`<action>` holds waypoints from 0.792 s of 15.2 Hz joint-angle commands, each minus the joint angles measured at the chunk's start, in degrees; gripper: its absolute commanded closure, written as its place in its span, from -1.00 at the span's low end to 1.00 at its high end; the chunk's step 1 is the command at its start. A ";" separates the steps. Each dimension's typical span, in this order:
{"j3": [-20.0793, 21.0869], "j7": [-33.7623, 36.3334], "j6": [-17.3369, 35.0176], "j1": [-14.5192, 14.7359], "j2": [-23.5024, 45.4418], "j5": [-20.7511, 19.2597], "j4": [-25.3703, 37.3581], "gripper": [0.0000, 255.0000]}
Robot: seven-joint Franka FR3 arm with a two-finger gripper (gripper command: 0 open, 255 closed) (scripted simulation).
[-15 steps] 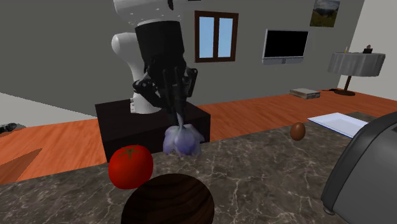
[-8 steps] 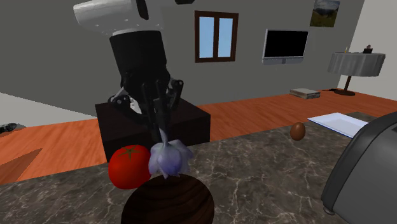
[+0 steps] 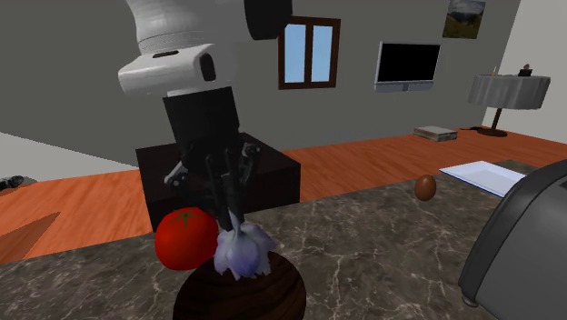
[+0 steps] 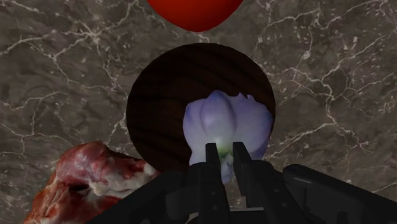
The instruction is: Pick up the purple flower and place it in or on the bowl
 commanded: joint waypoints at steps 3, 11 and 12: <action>0.59 -0.93 2.22 -0.33 1.89 1.13 -0.42 1.00; 1.44 -2.24 5.01 -0.89 4.44 2.64 -0.83 1.00; 1.44 -2.24 5.01 -0.89 4.44 2.64 -0.82 1.00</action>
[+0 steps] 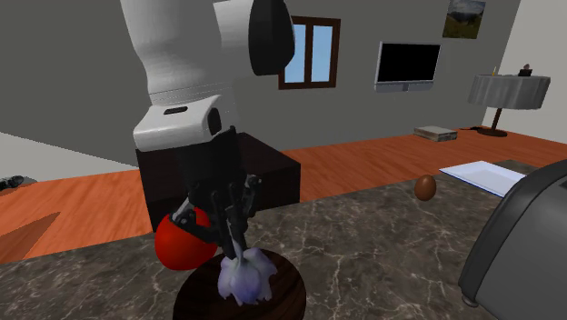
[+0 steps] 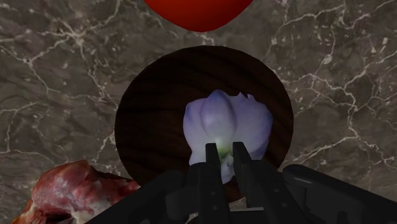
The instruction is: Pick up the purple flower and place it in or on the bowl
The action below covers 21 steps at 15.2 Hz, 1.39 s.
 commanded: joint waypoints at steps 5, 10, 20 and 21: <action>0.01 -0.04 0.06 -0.02 0.02 0.03 -0.01 -1.00; 0.01 -0.04 0.06 -0.02 0.02 0.03 -0.01 -1.00; -1.66 1.64 -4.86 0.61 -5.18 -2.66 -0.07 -1.00; -1.66 1.64 -4.86 0.61 -5.18 -2.66 -0.07 -1.00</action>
